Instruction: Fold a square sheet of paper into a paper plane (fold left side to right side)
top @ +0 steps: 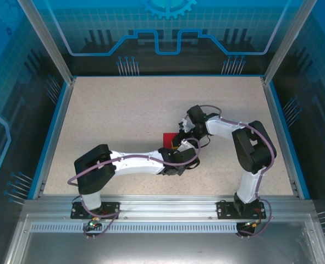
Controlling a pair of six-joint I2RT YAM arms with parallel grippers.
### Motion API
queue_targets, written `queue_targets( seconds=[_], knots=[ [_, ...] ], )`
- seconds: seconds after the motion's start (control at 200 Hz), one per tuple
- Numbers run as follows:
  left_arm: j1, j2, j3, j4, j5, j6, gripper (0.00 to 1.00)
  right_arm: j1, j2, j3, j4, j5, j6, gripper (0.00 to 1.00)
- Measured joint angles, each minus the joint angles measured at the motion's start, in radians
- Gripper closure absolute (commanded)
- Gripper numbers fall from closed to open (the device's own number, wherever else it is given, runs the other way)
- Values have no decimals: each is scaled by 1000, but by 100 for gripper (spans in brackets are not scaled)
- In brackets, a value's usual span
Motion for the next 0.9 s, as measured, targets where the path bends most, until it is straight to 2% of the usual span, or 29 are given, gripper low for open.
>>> queue_targets(
  seconds=[0.245,0.33,0.42,0.475,0.51,0.62,0.775,0.9],
  knots=[
    [3,-31,-26,26,58,-19,97,-61,-135,-3,-23,34,-18,27],
    [10,-50,-42,44,88,-24,97,-109,-214,-23,-17,37,-26,23],
    [22,-67,-58,63,118,-27,97,-173,-293,-69,-11,36,-31,23],
    [32,-79,-69,73,135,-34,97,-211,-327,-99,-11,37,-43,33],
    [41,-88,-80,80,150,-45,97,-235,-349,-124,-12,38,-52,45],
    [78,-109,-104,95,202,-71,97,-262,-387,-203,-3,38,-74,64],
    [139,-122,-123,117,269,-109,97,-240,-393,-350,45,6,-68,74],
    [166,-143,-162,139,314,-132,96,-147,-366,-407,99,0,-33,82]
  ],
)
